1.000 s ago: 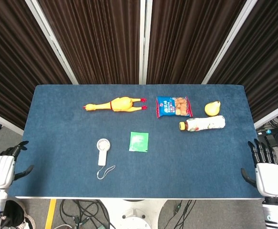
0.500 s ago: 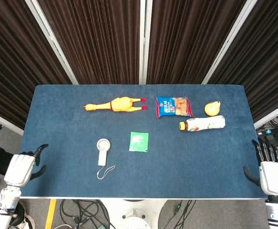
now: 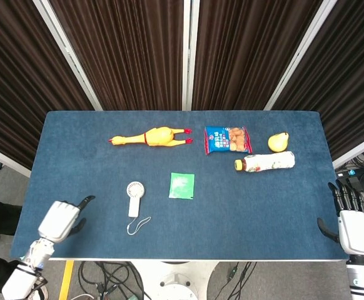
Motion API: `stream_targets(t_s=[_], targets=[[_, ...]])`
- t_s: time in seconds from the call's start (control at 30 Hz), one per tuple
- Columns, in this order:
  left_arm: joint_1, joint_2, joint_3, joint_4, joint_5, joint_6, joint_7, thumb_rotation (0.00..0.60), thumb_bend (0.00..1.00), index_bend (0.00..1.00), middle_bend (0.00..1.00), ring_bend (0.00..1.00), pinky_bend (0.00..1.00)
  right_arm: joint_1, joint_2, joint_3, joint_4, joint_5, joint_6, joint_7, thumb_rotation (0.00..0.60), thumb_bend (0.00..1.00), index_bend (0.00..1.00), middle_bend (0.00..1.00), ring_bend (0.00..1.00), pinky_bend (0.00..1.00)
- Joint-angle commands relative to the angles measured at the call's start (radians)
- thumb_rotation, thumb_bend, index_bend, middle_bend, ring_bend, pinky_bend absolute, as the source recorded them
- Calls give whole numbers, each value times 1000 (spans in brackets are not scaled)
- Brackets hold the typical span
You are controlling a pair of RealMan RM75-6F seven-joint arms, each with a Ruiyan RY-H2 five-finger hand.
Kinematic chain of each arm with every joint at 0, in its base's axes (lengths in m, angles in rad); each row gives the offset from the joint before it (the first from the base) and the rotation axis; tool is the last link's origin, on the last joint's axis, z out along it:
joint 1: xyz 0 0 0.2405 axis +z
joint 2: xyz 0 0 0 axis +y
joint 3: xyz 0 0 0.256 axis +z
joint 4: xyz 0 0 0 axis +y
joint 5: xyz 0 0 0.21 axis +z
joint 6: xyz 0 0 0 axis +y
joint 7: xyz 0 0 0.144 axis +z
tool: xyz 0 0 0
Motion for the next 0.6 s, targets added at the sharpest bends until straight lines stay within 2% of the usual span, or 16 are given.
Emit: stream_targets(t_s=[0.03, 0.3, 0.6], targets=[[-29, -18, -5, -27, -31, -44, 38, 600, 378, 199, 778, 754, 721, 2, -1, 1, 0, 6, -4, -1, 600, 209, 0, 0, 0, 0], [-68, -68, -7, -29, -82, -113, 104, 600, 380, 199, 778, 754, 721, 10, -3, 2, 0, 8, -16, 3, 600, 210, 0, 0, 0, 0], [-104, -129, -16, 3, -105, -143, 133, 600, 380, 198, 778, 756, 722, 18, -2, 4, -7, 17, -29, -4, 600, 210, 0, 0, 0, 0]])
